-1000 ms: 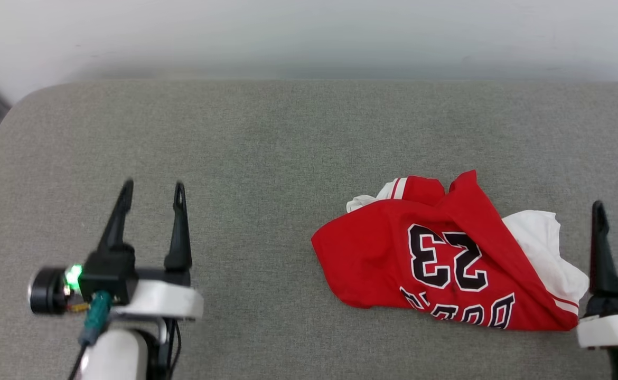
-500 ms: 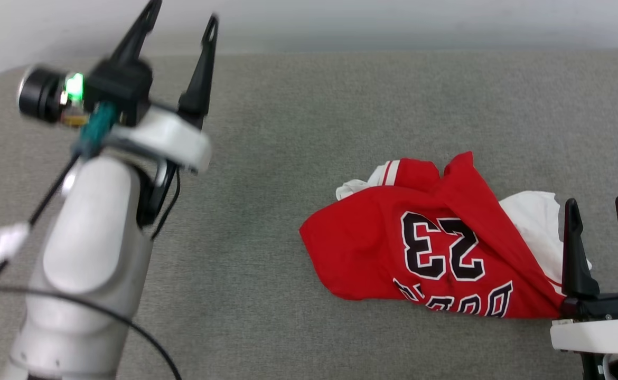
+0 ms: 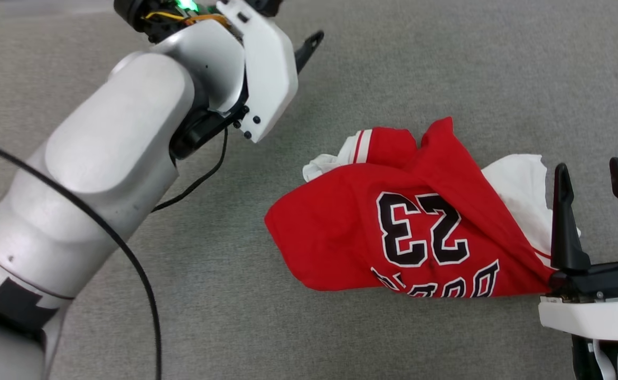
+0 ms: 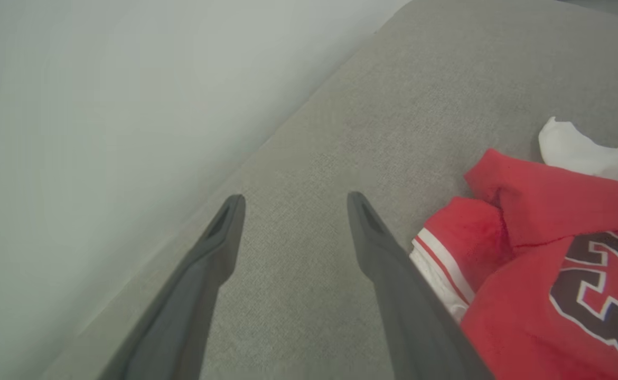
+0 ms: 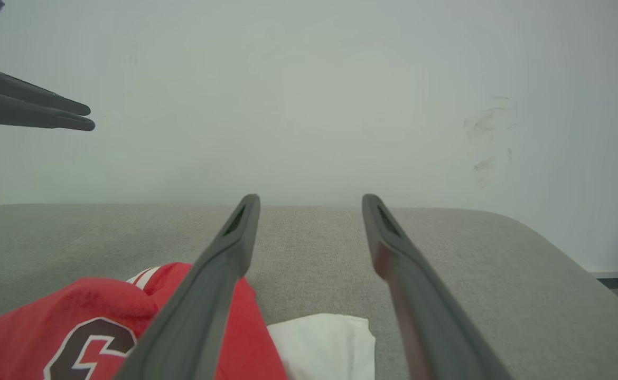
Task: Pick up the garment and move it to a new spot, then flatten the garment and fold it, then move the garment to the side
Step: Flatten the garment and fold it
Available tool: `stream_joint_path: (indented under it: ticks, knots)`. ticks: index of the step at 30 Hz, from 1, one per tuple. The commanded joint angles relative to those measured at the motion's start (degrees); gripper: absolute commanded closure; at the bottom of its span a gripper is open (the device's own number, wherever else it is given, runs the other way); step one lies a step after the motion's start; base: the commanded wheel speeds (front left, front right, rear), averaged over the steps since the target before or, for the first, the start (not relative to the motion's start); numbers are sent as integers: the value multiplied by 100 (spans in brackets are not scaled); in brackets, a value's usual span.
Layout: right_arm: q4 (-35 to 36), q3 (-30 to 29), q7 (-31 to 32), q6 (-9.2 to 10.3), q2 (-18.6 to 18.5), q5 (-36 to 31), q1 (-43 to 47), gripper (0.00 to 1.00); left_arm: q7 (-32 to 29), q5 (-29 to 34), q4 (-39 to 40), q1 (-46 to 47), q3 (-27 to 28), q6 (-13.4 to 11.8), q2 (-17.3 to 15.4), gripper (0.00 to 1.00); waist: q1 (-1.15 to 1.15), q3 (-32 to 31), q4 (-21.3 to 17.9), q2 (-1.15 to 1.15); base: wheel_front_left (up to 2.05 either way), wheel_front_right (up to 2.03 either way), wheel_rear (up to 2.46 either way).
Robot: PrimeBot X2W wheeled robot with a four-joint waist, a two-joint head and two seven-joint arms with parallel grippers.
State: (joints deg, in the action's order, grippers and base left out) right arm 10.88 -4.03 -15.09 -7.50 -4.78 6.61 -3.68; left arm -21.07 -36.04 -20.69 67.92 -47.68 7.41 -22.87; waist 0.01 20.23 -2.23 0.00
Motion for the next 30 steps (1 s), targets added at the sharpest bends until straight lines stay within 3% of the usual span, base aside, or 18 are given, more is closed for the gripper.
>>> stream_joint_path:
  ticks: [1,5,11,18,27,28,29,30]
  knots:
    - [49,27,-10,2,40,-49,-120,0,-345,-307,26,208,-356,-7,-113,0,-1,172,-123,0,0,0,0]
    - [94,72,-10,2,63,-80,-235,0,-1263,-1098,152,722,-1356,-7,-371,0,-1,378,-230,0,0,0,0]
    - [141,159,-10,2,112,-98,-403,0,-2003,-1806,198,1259,-2350,-6,-524,0,-1,721,-394,0,0,0,0]
    - [141,231,-10,2,155,-93,-600,0,-2949,-2116,393,1128,-2567,-5,-517,0,-1,1027,-596,0,0,0,0]
    - [84,257,-11,2,194,-84,-686,0,-4106,-1576,1196,300,-2673,4,-673,0,-1,1190,-702,0,0,0,0]
    - [76,258,-11,2,196,-89,-697,0,-4100,-1545,1245,260,-2678,4,-698,11,-1,1184,-700,0,0,0,0]
    - [67,249,-11,2,197,-94,-699,0,-4067,-1508,1272,243,-2679,4,-712,68,-1,1166,-688,0,0,0,0]
    - [48,240,-11,2,198,-104,-692,0,-4039,-1493,1300,249,-2677,4,-729,100,-1,1138,-671,0,0,0,0]
